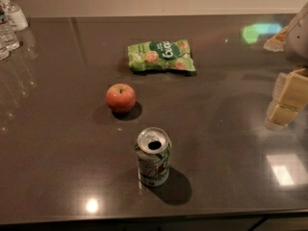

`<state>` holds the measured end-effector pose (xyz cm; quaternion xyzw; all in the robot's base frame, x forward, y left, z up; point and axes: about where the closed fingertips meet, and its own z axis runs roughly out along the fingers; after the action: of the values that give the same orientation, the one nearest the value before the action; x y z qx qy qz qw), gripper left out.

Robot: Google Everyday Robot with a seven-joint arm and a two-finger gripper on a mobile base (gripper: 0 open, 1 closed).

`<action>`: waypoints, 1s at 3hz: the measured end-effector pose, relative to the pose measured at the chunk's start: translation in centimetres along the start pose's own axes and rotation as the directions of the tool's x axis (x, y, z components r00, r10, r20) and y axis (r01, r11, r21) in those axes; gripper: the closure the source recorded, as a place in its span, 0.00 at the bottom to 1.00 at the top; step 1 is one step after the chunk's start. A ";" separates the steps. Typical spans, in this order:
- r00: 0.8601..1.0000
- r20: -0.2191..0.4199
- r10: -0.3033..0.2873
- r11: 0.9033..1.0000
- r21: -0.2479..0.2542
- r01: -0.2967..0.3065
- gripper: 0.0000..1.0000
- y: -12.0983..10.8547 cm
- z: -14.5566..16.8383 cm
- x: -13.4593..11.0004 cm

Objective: Move green rice chip bag near apple

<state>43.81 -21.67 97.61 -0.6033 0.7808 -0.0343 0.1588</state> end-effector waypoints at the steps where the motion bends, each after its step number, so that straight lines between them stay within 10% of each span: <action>1: 1.000 0.003 0.000 1.000 0.002 0.000 0.00 -0.1 -0.1 -0.1; 3: 0.998 0.054 0.021 1.000 -0.008 -0.021 0.00 -3.6 3.4 -2.3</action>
Offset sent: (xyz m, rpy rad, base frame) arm 0.0388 0.0182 -0.0221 0.0431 0.0232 0.0079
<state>48.67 -19.97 95.71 -0.5964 0.7826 -0.0135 0.1778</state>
